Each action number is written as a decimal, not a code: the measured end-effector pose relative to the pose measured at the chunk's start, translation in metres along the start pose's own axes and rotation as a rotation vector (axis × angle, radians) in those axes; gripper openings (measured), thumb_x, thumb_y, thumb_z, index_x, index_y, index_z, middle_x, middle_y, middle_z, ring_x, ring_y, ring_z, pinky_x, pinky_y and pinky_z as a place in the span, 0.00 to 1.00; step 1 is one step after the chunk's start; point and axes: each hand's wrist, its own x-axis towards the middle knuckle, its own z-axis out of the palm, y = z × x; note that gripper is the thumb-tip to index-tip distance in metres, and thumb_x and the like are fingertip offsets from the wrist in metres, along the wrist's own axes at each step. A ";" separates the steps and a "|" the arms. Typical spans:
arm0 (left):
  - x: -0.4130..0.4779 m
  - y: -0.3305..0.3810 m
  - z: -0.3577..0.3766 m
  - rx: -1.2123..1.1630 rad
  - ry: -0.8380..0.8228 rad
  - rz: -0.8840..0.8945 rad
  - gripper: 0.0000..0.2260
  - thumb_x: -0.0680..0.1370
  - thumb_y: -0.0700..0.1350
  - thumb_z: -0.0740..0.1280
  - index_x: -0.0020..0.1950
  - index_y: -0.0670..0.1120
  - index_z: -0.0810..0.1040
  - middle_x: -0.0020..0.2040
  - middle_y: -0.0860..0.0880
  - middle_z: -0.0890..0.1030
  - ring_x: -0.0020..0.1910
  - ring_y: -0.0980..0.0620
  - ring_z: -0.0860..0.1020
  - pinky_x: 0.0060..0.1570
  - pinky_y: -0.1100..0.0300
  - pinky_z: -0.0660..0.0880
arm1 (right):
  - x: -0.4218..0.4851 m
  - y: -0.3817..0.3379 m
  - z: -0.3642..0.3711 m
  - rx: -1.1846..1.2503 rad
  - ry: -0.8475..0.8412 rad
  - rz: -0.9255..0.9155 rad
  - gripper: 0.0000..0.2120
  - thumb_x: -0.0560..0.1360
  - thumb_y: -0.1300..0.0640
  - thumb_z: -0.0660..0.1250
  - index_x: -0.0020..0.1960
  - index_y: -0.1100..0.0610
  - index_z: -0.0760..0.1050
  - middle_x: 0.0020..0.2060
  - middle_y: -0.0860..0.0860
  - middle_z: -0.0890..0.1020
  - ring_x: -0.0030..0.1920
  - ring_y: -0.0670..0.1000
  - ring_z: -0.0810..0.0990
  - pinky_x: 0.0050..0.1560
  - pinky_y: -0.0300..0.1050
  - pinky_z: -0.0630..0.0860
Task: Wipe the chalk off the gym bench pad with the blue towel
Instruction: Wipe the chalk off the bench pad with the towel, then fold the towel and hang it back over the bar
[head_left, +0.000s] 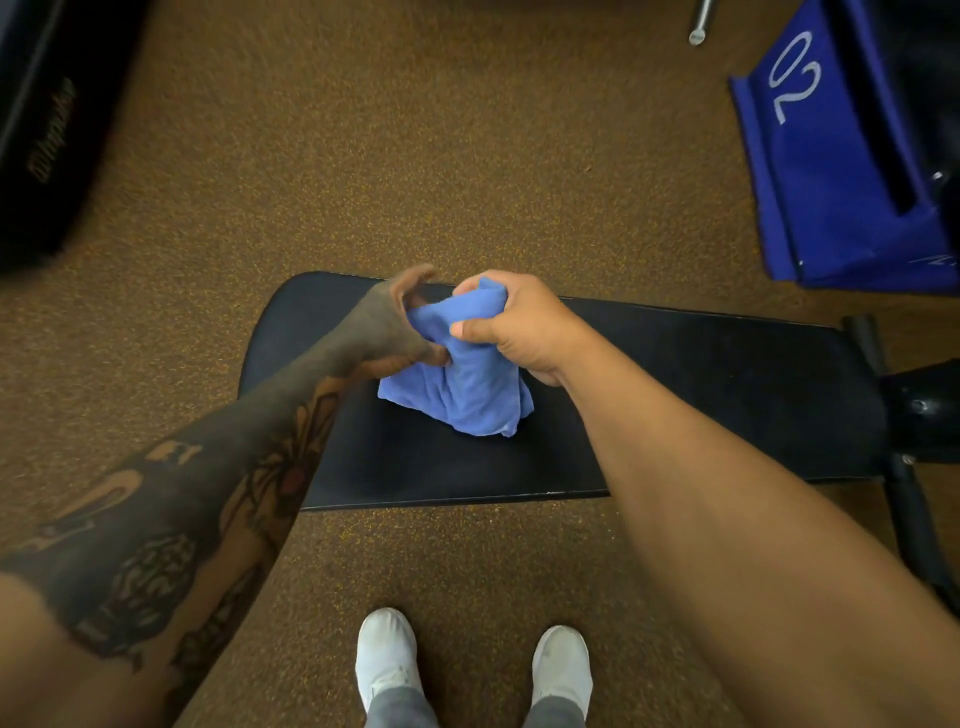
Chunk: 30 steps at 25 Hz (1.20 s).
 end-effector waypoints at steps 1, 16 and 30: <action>0.000 0.005 -0.002 0.060 -0.036 -0.008 0.28 0.62 0.43 0.79 0.61 0.46 0.77 0.48 0.49 0.81 0.43 0.53 0.78 0.43 0.60 0.74 | -0.001 -0.004 -0.003 -0.027 -0.015 -0.012 0.08 0.68 0.65 0.73 0.46 0.63 0.77 0.39 0.54 0.79 0.40 0.49 0.77 0.45 0.48 0.76; -0.027 0.170 -0.046 0.034 -0.147 0.202 0.10 0.65 0.44 0.78 0.40 0.43 0.79 0.34 0.48 0.80 0.33 0.54 0.75 0.36 0.56 0.73 | -0.116 -0.123 -0.107 -0.207 0.432 -0.130 0.12 0.74 0.61 0.69 0.37 0.57 0.67 0.32 0.49 0.69 0.32 0.45 0.66 0.30 0.34 0.65; -0.092 0.457 0.099 0.201 -0.426 0.779 0.06 0.70 0.34 0.74 0.45 0.40 0.79 0.37 0.47 0.82 0.32 0.61 0.79 0.32 0.66 0.77 | -0.373 -0.169 -0.253 -0.160 1.139 0.015 0.07 0.73 0.60 0.68 0.39 0.59 0.71 0.31 0.51 0.74 0.33 0.50 0.72 0.35 0.48 0.74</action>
